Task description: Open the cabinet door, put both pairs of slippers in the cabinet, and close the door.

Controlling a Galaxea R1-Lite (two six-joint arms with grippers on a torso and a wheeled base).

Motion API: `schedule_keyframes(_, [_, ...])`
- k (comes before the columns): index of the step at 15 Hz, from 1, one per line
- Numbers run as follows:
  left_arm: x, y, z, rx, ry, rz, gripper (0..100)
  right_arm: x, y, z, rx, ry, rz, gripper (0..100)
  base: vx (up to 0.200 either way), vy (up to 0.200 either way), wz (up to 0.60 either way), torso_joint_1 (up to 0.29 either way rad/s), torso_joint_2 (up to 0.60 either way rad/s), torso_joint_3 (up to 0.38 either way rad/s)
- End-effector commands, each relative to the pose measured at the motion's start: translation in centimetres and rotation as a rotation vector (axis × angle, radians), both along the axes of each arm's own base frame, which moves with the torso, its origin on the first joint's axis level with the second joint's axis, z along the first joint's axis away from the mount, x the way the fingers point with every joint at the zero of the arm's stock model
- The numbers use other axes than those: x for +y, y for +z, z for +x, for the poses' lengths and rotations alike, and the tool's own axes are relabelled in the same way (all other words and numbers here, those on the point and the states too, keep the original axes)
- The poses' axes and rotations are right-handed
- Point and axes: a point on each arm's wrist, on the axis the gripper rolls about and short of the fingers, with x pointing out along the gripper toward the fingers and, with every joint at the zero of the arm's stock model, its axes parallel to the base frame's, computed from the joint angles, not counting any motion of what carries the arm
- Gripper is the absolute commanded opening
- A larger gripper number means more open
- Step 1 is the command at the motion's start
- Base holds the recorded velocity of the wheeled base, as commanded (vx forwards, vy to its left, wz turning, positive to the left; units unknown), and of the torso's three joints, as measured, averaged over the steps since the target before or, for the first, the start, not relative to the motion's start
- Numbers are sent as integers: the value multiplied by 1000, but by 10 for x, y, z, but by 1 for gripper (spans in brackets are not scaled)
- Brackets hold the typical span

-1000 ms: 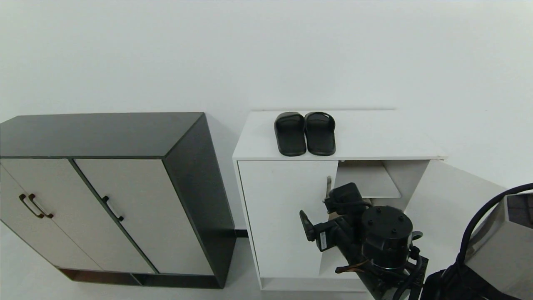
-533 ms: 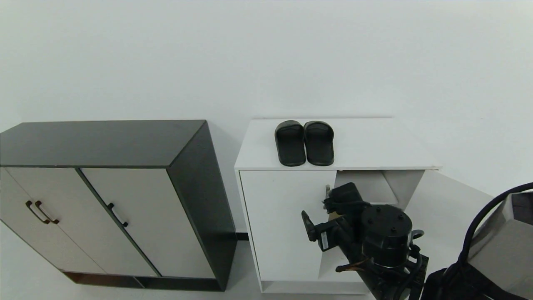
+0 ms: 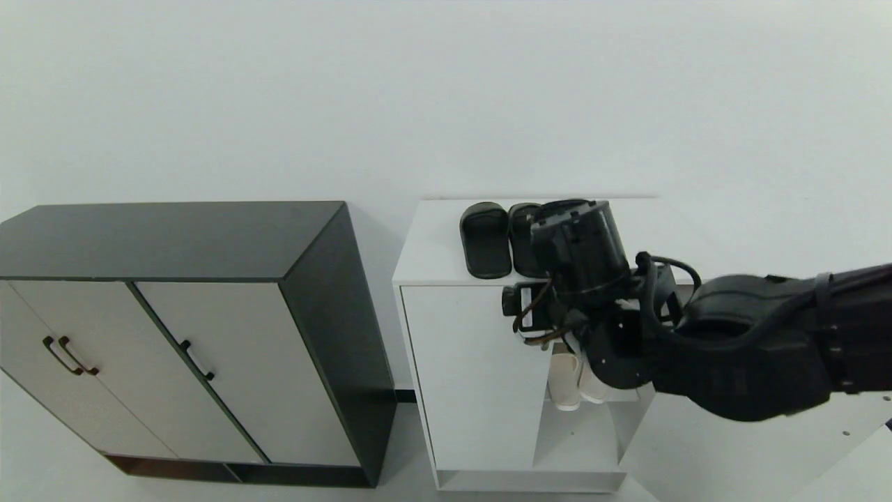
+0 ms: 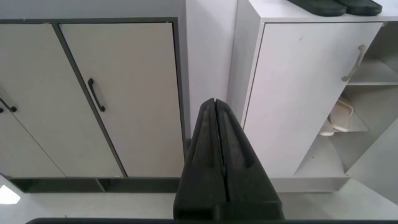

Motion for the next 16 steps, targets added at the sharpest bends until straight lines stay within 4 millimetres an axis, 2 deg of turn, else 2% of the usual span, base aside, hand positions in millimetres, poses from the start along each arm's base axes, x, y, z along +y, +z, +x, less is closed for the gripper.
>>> schedule_keyframes(1, [0,0,0,-2,-1,0,0,13,10,15,-10,-64,45,100,0,0,0,0,0,0])
schedule_keyframes(4, [0,0,0,0,-1,0,0,20,-4,24,-20,-66,60,100,0,0,0,0,0,0])
schedule_keyframes(9, [0,0,0,-1,0,3,0,22,-20,25,-38,-14,31,100,0,0,0,0,0,0])
schedule_keyframes(16, [0,0,0,-1,-3,4,0,21,-29,31,-36,-25,21,100,200,0,0,4,-1,2])
